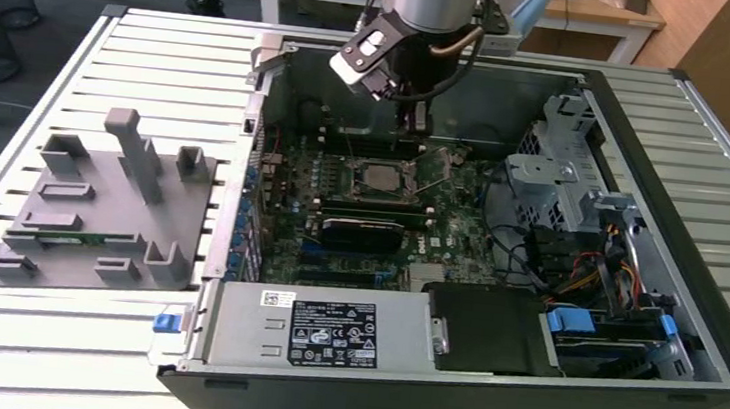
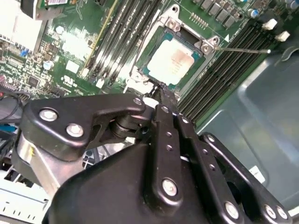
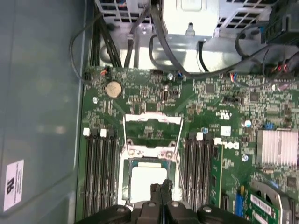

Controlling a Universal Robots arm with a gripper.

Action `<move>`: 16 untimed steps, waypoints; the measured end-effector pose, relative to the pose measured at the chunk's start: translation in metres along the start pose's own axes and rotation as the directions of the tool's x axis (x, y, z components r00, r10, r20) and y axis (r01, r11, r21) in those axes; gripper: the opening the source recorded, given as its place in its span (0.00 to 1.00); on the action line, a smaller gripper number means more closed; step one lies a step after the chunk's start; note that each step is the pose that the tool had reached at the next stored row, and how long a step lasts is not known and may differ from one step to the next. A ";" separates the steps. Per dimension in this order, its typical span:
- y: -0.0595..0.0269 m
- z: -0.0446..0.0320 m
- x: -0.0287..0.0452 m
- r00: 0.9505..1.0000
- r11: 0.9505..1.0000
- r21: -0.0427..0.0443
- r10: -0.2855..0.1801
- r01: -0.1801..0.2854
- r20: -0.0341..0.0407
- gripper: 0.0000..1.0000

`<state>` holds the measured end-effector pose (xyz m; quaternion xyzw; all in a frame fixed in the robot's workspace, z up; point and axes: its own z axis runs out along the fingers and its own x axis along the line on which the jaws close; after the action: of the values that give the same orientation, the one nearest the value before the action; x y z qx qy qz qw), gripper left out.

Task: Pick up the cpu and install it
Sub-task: 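Close the cpu cover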

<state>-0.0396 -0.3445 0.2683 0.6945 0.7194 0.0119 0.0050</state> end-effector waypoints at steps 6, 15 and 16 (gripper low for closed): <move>0.0146 0.0006 -0.0006 1.000 1.000 0.011 0.000 0.000 0.000 0.11; 0.0272 0.0016 -0.0010 1.000 1.000 0.011 0.000 0.000 0.000 0.11; 0.0282 0.0018 -0.0011 1.000 1.000 0.011 0.000 0.000 0.000 0.11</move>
<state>-0.0113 -0.3446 0.2672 0.6946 0.7194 0.0078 0.0010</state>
